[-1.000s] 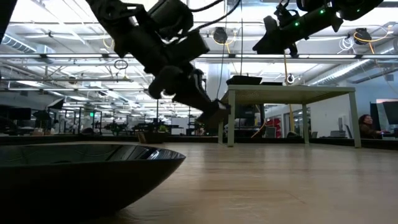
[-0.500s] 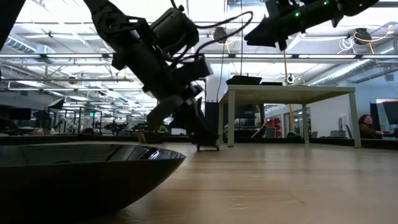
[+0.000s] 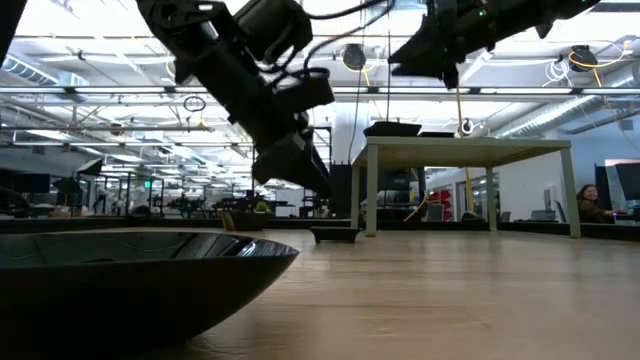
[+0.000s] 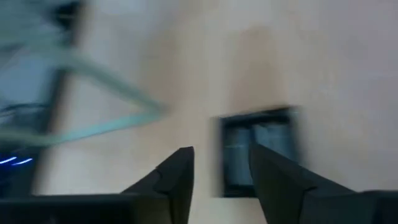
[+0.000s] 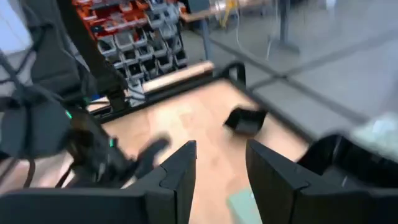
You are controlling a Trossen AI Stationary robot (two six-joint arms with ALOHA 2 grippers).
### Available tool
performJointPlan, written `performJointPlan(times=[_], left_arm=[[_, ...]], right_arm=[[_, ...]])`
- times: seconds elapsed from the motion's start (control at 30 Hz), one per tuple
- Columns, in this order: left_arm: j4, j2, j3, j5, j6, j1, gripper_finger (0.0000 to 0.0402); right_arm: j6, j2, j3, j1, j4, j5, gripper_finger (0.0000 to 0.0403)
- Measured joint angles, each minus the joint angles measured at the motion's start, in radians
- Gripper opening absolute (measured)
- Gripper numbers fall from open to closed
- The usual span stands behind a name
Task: Pick & Place Mini shaped plates
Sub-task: Stack the black square plate on top of the square plate on the shelf
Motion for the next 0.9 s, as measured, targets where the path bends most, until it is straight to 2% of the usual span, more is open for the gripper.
performJointPlan(times=[0.1,0.2,0.3,0.37,0.6,0.73,0.9], left_arm=[[-0.070,-0.059,0.000,-0.163,0.000,0.000,0.0174],[-0.124,-0.129,0.001,-0.286,-0.001,0.000,0.0181],[-0.148,-0.212,0.002,-0.371,-0.035,0.000,0.0179],[-0.163,-0.270,0.001,-0.412,-0.087,0.000,0.0174],[-0.181,-0.485,0.002,-0.440,-0.359,0.001,0.0152],[-0.181,-0.583,0.002,-0.439,-0.423,-0.005,0.0144],[-0.182,-0.669,0.002,-0.436,-0.429,-0.021,0.0136]], right_arm=[[0.105,0.029,0.000,0.030,-0.057,0.006,0.0130],[0.172,0.086,0.000,0.087,-0.090,0.100,0.0130],[0.238,0.163,0.000,0.150,-0.079,0.197,0.0130],[0.332,0.217,0.000,0.183,-0.067,0.227,0.0130],[0.735,0.425,0.000,0.246,-0.062,0.234,0.0130],[0.854,0.544,0.000,0.265,-0.026,0.230,0.0130],[0.924,0.647,0.000,0.278,0.121,0.231,0.0130]])
